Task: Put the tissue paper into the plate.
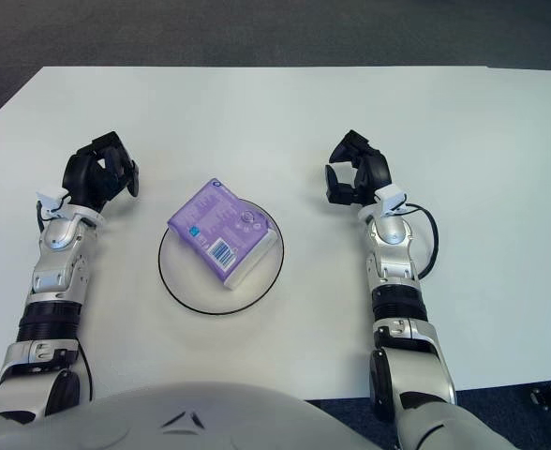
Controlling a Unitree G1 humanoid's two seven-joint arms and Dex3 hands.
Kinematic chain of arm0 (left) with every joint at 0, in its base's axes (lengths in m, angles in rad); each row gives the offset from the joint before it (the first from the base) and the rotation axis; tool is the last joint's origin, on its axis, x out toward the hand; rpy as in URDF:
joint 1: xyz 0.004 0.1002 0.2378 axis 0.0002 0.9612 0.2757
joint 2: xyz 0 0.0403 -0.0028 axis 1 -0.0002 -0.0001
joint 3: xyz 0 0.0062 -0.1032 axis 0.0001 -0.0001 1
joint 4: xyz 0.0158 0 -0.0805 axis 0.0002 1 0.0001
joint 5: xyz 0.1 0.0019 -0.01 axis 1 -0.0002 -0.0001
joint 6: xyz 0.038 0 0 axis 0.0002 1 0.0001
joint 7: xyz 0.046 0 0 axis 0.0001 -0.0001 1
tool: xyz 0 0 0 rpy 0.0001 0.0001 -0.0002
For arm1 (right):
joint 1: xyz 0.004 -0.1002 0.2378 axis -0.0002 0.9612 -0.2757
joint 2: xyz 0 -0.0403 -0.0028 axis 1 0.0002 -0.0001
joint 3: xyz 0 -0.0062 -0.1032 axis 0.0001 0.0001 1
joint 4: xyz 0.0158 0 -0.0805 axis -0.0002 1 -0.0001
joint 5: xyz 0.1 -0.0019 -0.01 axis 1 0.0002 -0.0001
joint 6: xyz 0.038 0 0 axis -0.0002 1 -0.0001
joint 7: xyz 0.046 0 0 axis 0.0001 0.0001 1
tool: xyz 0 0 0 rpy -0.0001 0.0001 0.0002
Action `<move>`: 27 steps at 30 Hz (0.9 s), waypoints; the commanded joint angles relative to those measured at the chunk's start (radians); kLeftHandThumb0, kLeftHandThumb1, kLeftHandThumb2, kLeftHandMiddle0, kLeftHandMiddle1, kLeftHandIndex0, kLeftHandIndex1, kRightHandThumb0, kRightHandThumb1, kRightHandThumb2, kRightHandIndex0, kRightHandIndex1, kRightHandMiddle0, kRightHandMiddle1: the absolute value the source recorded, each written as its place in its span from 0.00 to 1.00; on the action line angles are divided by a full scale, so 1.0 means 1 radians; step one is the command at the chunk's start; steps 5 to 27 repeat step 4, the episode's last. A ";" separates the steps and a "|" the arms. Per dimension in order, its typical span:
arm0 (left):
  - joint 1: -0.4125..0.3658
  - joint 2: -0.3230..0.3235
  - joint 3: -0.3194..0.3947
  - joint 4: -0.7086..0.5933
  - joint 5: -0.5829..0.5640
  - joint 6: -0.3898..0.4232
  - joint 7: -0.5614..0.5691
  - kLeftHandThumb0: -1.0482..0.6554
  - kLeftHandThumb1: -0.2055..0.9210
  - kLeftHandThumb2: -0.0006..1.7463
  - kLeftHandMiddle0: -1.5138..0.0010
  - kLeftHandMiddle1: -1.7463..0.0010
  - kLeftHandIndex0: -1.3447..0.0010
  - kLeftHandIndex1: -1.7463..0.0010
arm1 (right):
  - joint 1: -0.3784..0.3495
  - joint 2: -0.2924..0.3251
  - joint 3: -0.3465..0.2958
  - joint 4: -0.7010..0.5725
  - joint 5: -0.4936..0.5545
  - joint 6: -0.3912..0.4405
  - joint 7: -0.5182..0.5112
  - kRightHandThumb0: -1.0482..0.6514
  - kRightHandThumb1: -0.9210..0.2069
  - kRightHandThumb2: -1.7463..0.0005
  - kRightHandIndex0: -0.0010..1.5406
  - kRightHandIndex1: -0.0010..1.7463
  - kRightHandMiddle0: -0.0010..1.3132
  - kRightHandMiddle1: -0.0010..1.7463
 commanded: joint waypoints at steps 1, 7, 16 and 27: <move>0.100 -0.091 0.005 0.132 -0.039 -0.010 -0.004 0.37 0.82 0.53 0.12 0.00 0.25 0.00 | 0.168 0.073 0.006 0.090 0.015 -0.012 -0.006 0.35 0.46 0.31 0.85 1.00 0.42 1.00; 0.094 -0.094 0.012 0.150 -0.052 -0.010 -0.007 0.38 0.80 0.54 0.12 0.00 0.24 0.00 | 0.170 0.074 0.007 0.087 0.014 -0.012 -0.006 0.35 0.46 0.31 0.85 1.00 0.42 1.00; 0.094 -0.094 0.012 0.150 -0.052 -0.010 -0.007 0.38 0.80 0.54 0.12 0.00 0.24 0.00 | 0.170 0.074 0.007 0.087 0.014 -0.012 -0.006 0.35 0.46 0.31 0.85 1.00 0.42 1.00; 0.094 -0.094 0.012 0.150 -0.052 -0.010 -0.007 0.38 0.80 0.54 0.12 0.00 0.24 0.00 | 0.170 0.074 0.007 0.087 0.014 -0.012 -0.006 0.35 0.46 0.31 0.85 1.00 0.42 1.00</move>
